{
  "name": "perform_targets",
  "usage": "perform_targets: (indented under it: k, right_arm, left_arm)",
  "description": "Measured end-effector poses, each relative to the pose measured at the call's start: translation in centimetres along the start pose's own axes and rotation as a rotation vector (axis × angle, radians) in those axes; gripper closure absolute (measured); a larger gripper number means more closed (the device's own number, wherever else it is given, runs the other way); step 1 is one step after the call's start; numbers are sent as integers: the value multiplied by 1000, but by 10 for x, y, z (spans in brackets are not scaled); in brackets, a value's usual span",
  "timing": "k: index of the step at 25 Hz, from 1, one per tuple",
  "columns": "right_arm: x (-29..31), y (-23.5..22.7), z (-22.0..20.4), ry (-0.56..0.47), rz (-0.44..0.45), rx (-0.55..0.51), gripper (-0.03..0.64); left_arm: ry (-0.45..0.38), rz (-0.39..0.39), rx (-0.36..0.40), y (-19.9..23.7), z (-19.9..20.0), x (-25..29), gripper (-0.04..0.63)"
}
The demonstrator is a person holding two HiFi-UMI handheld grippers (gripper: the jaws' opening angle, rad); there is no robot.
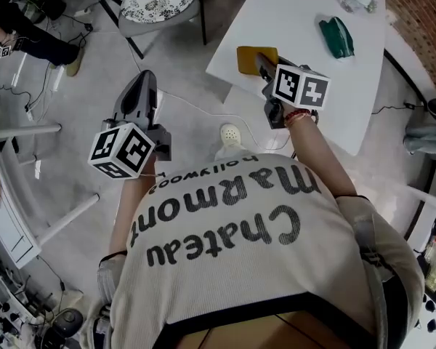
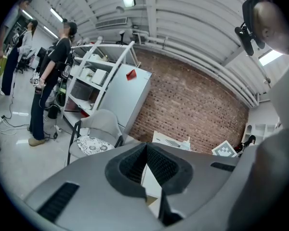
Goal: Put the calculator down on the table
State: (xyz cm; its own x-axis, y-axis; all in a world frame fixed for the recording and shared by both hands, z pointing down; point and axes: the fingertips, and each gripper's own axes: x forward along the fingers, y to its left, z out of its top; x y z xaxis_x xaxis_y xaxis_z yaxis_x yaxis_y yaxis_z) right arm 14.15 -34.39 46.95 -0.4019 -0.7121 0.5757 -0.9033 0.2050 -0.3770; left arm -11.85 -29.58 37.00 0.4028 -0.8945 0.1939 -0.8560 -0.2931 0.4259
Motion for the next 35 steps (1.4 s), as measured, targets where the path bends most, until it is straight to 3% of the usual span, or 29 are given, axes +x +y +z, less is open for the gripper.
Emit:
perform_targets:
  k: [7, 17, 35]
  right_arm:
    - [15, -2, -5, 47, 18, 5, 526]
    - [29, -16, -6, 53, 39, 145, 523]
    - [41, -61, -40, 113, 16, 433, 456]
  left_arm:
    - [-3, 48, -8, 8, -1, 2, 595]
    - [-31, 69, -25, 8, 0, 7, 595]
    - [-70, 66, -11, 4, 12, 14, 595]
